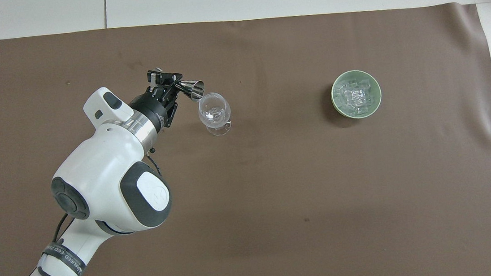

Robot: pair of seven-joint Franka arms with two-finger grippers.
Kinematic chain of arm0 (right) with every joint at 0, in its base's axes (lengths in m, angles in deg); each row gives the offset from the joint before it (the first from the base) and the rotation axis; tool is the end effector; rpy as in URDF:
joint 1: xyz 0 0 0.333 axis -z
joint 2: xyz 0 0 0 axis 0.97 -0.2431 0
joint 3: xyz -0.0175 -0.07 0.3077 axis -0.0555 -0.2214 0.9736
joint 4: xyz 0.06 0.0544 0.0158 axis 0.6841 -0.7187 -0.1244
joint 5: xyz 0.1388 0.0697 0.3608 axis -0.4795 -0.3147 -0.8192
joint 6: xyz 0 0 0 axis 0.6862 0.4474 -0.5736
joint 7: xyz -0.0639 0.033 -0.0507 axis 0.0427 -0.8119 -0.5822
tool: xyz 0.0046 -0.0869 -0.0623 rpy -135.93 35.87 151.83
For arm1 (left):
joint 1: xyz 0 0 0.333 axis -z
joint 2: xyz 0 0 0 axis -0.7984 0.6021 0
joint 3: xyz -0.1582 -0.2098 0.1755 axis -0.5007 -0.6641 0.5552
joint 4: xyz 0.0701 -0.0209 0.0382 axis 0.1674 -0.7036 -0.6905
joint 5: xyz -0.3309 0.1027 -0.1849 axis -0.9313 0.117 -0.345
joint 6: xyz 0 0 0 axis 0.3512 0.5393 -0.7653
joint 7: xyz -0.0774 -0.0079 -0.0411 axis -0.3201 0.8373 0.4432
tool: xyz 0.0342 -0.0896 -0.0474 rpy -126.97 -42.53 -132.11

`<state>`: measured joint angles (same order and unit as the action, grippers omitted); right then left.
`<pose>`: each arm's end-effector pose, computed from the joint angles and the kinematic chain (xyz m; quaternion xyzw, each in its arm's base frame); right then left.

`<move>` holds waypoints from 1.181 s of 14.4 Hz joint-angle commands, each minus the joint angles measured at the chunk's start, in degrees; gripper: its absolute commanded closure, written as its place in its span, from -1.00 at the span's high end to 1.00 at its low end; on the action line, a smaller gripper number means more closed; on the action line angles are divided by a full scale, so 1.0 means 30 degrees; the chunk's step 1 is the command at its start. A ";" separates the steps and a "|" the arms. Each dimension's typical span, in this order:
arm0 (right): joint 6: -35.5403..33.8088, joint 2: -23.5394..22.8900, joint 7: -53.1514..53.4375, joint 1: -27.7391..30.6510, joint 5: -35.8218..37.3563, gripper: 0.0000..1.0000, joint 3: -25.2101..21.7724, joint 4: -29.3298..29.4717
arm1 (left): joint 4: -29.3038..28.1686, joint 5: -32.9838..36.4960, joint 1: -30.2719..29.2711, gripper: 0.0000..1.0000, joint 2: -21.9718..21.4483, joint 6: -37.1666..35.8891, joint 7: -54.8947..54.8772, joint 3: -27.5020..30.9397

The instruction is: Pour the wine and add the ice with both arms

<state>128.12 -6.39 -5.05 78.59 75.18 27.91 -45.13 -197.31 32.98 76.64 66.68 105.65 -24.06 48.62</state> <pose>0.5004 -0.0674 0.6725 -0.9993 0.0300 0.0002 0.0241 0.5569 -0.2574 0.4342 0.7294 0.5245 0.1758 0.4025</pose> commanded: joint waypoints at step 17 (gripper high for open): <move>-0.0297 0.0224 -0.0195 0.0080 0.0044 1.00 0.0069 -0.0065 | -0.0342 0.0449 0.0638 -1.00 -0.0509 0.0264 -0.1674 0.0276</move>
<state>128.12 -6.39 -5.05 78.59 75.18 27.91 -45.13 -197.23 33.48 77.37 66.42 105.94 -28.35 48.51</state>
